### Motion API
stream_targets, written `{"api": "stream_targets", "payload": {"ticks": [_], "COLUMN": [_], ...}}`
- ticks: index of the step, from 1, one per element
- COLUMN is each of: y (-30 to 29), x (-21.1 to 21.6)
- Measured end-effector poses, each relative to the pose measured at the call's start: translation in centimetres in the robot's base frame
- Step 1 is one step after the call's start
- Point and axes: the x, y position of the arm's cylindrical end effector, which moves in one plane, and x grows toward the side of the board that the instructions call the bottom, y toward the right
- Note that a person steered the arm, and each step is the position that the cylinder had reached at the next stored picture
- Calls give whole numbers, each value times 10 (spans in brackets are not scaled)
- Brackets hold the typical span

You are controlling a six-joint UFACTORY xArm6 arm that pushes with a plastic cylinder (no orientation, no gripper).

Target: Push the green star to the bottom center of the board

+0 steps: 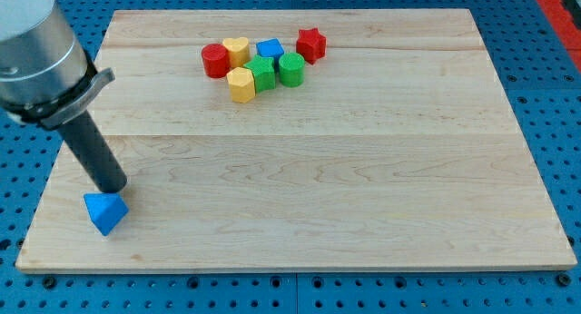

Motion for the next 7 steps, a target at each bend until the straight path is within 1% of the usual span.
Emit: {"api": "stream_targets", "payload": {"ticks": [1, 2, 7], "y": [65, 117, 122], "x": [-35, -33, -38]}}
